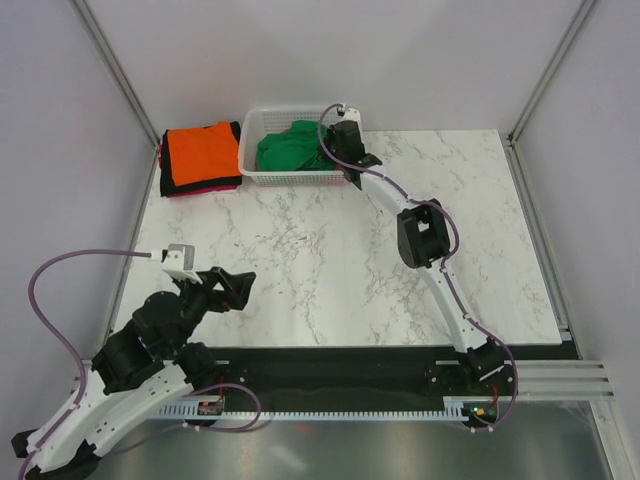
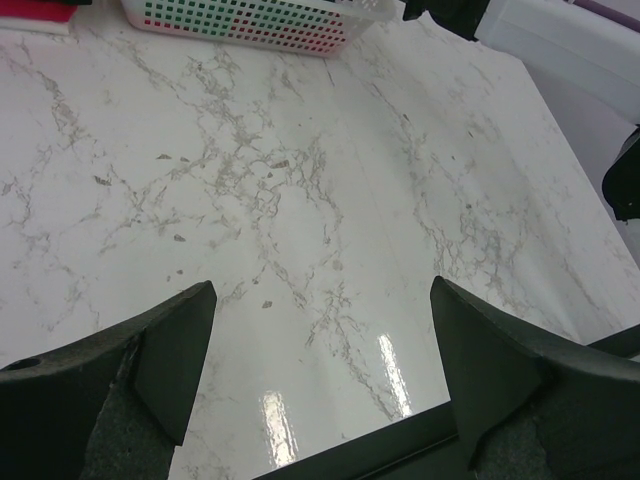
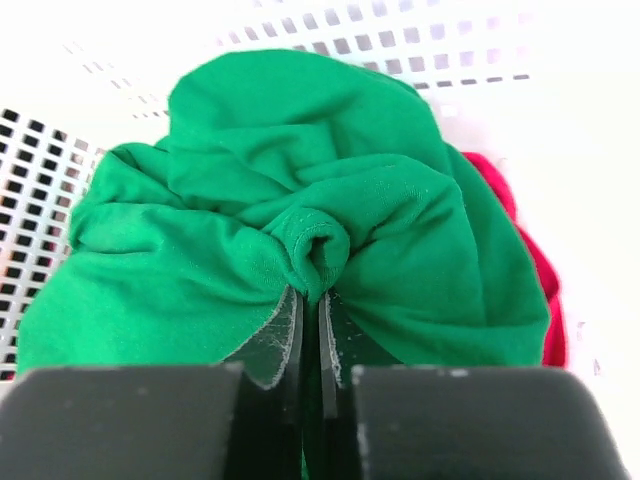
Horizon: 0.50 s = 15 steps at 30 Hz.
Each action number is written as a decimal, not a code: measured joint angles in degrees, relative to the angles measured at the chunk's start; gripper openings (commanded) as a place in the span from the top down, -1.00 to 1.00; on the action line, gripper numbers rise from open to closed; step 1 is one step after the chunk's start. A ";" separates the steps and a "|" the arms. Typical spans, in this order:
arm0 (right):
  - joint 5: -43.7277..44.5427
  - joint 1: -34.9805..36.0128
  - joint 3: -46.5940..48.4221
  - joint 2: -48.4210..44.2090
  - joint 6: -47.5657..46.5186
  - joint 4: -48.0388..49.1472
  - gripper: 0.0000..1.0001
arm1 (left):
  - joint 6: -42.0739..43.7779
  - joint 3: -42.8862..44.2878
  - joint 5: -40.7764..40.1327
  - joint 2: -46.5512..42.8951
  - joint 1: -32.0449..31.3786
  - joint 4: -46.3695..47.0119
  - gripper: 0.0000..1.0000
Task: Fold and stack the t-shirts
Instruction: Grab the tshirt from the pile
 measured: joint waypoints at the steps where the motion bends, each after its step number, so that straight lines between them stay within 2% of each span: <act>1: 0.37 0.26 0.00 0.00 -0.33 0.76 0.90 | 0.00 0.00 0.02 0.11 0.00 -0.02 -0.89; 8: 2.38 2.34 -0.04 -3.02 -2.82 1.25 0.91 | 0.00 0.00 0.02 0.26 0.00 -0.02 -0.88; 15: 0.74 4.09 -0.37 -17.40 -3.08 1.16 0.87 | 0.00 0.00 0.00 0.26 0.00 -0.02 -0.86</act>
